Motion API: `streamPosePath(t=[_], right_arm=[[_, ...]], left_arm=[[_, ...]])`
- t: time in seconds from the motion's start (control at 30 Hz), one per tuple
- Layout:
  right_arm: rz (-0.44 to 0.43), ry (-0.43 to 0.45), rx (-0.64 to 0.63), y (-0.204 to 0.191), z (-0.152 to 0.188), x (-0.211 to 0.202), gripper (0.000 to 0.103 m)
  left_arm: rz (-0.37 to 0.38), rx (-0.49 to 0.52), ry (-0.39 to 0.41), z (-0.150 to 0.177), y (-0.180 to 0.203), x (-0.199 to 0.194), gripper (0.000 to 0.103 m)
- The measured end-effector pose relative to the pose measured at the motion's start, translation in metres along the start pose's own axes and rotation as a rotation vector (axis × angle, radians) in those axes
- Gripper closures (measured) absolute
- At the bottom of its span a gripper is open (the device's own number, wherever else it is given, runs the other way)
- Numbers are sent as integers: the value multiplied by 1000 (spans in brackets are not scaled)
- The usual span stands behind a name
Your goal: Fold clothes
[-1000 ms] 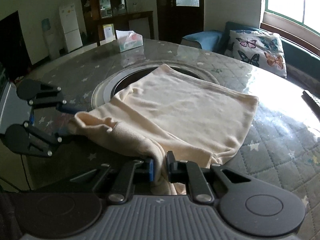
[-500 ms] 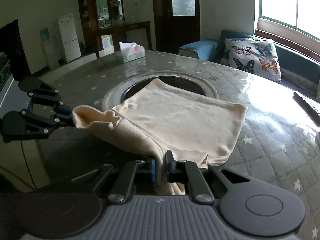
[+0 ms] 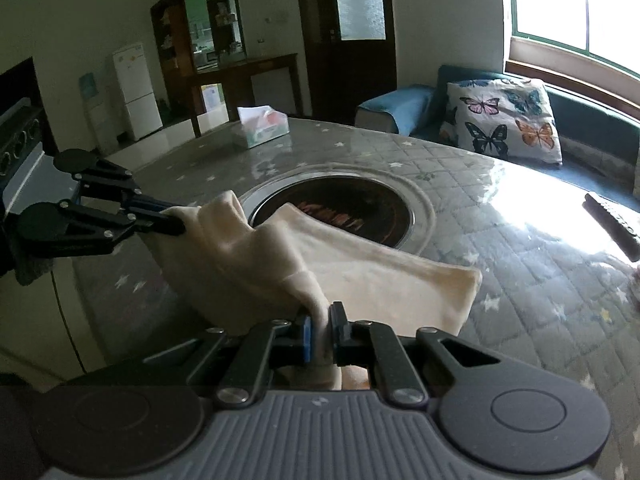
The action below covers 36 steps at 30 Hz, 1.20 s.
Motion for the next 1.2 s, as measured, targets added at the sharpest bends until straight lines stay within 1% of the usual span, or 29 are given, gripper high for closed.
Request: streamPosePath(t=[0.1,0.27,0.33,0.43,0.5,0.57,0.63,0.7,0.77,0.8,0.83,0.9,0.97,1.0,1.03,1.07,1.1,1.2], right_arm=[[3,-12,19,18,-13,17,95],[18,-35,54,49,-28,48,95],[29,-37,76,66,-33,62,95],[46,-23,127,87,-38,76,96],[53,-10,159,101,-40,85,98],[46,-16,193,111,-37,94,98],[24,-13,224,114,-34,97,94],[1,-10,256,117,-30,100,85],[-22,-7,288,121,-27,103,79],[-34,-7,286,119,-27,103,72],[-46,-7,283,118,-27,104,68],[-30,-22,277,116,-25,109,66],[-21,-41,279,116,-20,115,69],[-17,-52,275,116,-19,118,83],[-12,-62,270,115,-17,120,90],[-5,-55,250,112,-19,118,93],[2,-47,229,110,-21,116,95],[38,20,164,102,-36,101,95]], left_arm=[[0,-15,-24,-5,-13,28,95],[2,-38,-82,-4,-30,77,96],[-11,-54,-105,-2,-38,96,96],[-14,-68,-125,0,-44,118,96],[-13,-74,-127,3,-47,129,96],[-5,-90,-150,6,-49,139,96],[-1,-110,-165,9,-51,144,96],[3,-113,-170,11,-51,143,96],[4,-109,-173,13,-52,142,95],[5,-108,-174,13,-52,142,95],[6,-109,-174,14,-52,142,95],[5,-111,-175,12,-50,145,95],[2,-113,-171,10,-50,146,96],[0,-112,-166,8,-51,145,96],[-1,-112,-155,4,-51,141,96],[-1,-111,-143,0,-52,138,96],[-1,-110,-131,-4,-53,134,96],[-17,-102,-77,-19,-57,125,96]])
Point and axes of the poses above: each gripper's, at about its wrist camera, not at the fingertips, and x roughly the way its jaws point, y to its right, z to its underside, the point moved 9 cm from there along x, roughly the way its jaws point, and after that the axes turned 8 degrees about -z, right-handed, at the moved point
